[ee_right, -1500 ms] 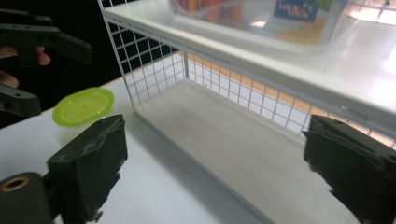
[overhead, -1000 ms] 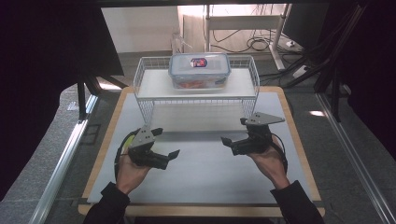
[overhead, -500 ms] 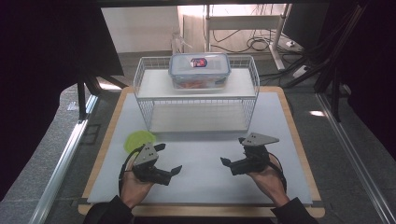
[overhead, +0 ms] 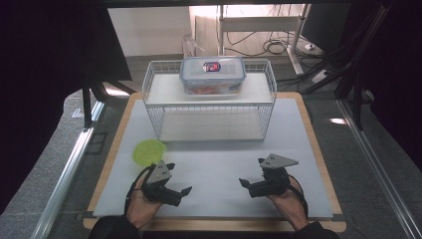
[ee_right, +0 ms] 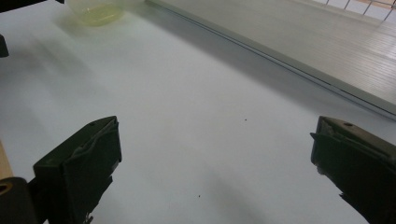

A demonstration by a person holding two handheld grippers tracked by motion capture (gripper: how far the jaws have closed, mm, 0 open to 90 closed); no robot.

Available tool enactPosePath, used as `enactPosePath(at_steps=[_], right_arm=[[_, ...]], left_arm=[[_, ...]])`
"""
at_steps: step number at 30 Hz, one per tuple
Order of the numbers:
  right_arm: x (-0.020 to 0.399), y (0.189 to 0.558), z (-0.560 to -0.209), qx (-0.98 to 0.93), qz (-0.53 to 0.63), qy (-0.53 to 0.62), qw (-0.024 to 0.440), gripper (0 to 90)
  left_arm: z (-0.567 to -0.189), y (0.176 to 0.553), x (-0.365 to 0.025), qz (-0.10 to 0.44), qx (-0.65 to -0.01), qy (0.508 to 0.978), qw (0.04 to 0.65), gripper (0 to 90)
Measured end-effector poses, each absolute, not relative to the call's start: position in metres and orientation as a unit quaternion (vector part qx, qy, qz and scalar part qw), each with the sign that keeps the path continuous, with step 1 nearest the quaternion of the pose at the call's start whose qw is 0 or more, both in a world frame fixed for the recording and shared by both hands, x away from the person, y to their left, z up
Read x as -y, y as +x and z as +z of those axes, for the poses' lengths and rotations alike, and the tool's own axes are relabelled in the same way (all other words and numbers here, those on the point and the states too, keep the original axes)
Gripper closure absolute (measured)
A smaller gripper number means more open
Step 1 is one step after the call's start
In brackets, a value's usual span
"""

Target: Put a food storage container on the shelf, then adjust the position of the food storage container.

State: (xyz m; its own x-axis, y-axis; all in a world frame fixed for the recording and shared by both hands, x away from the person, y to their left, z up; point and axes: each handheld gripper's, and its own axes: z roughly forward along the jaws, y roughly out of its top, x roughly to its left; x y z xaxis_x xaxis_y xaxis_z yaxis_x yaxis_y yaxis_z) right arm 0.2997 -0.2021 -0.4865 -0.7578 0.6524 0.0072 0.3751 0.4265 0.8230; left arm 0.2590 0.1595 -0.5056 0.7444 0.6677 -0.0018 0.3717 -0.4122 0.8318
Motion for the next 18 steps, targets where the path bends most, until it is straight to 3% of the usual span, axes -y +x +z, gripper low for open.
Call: enactPosePath(at_steps=[7, 12, 14, 16, 18], right_arm=[[0.206, 0.303, -0.486, -0.825, 0.440, 0.319, 0.158, 1.2], [0.206, 0.304, -0.487, -0.824, 0.439, 0.324, 0.153, 1.7], [0.205, 0.305, -0.488, -0.826, 0.436, 0.324, 0.152, 1.7], [0.204, 0.304, -0.489, -0.828, 0.433, 0.323, 0.152, 1.9], [0.204, 0.304, -0.489, -0.828, 0.432, 0.323, 0.152, 2.0]], left_arm=[[-0.499, 0.266, -0.171, 0.169, -0.340, 0.810, 0.448, 9.7], [-0.495, 0.275, -0.180, 0.152, -0.347, 0.808, 0.451, 27.1], [-0.491, 0.279, -0.184, 0.159, -0.345, 0.815, 0.437, 32.2], [-0.487, 0.282, -0.189, 0.162, -0.350, 0.815, 0.432, 44.7], [-0.485, 0.287, -0.196, 0.168, -0.361, 0.810, 0.430, 49.3]])
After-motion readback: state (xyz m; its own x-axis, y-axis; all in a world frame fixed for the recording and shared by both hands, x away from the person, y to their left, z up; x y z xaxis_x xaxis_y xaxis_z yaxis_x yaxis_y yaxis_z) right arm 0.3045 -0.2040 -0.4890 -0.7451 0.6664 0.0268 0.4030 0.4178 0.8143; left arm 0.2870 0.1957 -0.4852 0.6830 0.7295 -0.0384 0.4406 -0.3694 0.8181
